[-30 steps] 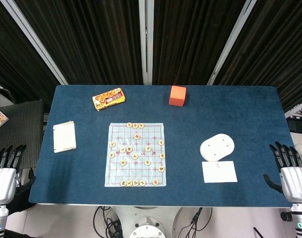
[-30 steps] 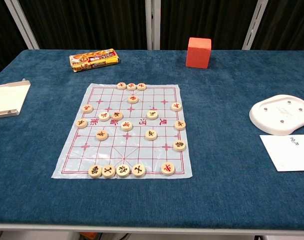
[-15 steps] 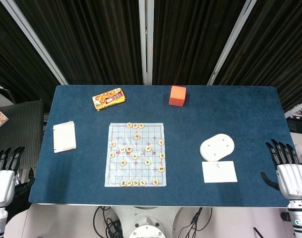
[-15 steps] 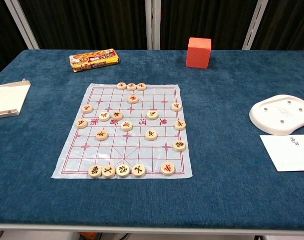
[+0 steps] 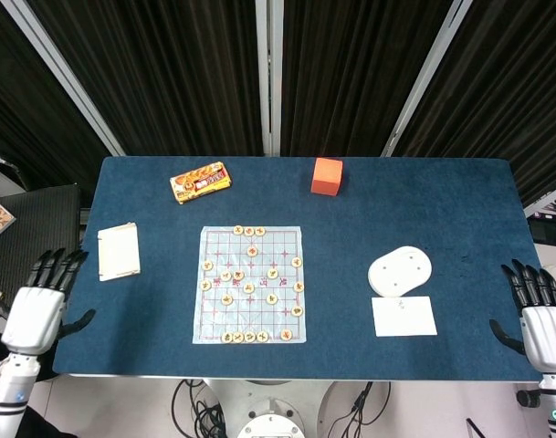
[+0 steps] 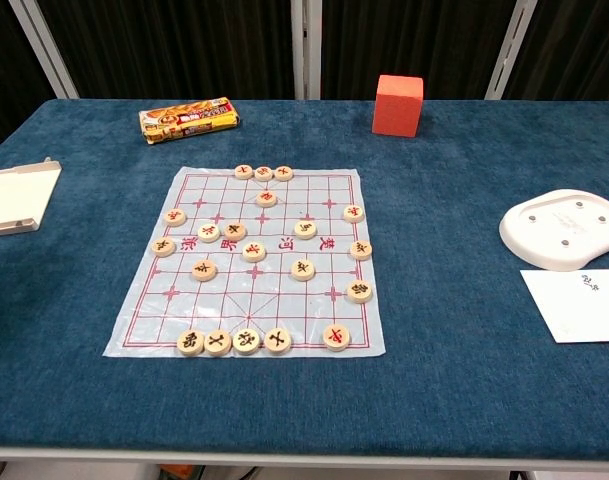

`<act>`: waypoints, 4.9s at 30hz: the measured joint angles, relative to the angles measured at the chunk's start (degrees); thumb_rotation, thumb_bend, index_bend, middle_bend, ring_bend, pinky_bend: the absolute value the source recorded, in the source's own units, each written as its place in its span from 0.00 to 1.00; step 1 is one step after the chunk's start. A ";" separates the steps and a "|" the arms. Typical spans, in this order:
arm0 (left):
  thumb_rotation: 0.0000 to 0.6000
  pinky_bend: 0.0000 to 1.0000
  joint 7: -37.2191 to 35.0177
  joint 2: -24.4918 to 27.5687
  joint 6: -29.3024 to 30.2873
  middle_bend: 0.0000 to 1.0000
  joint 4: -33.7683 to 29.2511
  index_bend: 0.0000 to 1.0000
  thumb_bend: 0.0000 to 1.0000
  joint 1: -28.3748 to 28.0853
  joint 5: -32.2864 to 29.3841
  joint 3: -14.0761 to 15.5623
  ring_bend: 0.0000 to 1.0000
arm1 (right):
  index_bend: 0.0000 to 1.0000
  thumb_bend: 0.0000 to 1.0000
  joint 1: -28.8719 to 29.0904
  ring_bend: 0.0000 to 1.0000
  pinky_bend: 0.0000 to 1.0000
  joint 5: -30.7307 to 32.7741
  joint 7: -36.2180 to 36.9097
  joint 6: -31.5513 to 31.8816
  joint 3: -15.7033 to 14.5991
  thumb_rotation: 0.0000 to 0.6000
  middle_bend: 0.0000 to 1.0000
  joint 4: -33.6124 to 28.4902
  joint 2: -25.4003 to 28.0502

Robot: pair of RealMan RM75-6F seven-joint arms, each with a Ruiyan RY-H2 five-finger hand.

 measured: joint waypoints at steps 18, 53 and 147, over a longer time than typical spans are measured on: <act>1.00 0.08 -7.71 -12.71 -26.14 0.13 9.79 0.17 0.19 -27.88 2.00 -6.34 0.00 | 0.00 0.16 -1.26 0.00 0.00 2.36 4.60 0.92 0.96 1.00 0.00 1.96 0.12; 1.00 0.08 -16.90 -38.49 -38.06 0.15 40.04 0.32 0.22 -46.75 -2.62 -2.37 0.00 | 0.00 0.16 -4.86 0.00 0.00 4.28 13.00 2.68 0.92 1.00 0.00 8.78 -1.78; 1.00 0.08 -24.06 -47.07 -41.66 0.19 61.70 0.52 0.30 -52.78 -7.36 -0.33 0.00 | 0.00 0.16 -4.97 0.00 0.00 5.04 14.57 -0.07 1.55 1.00 0.00 11.59 -2.38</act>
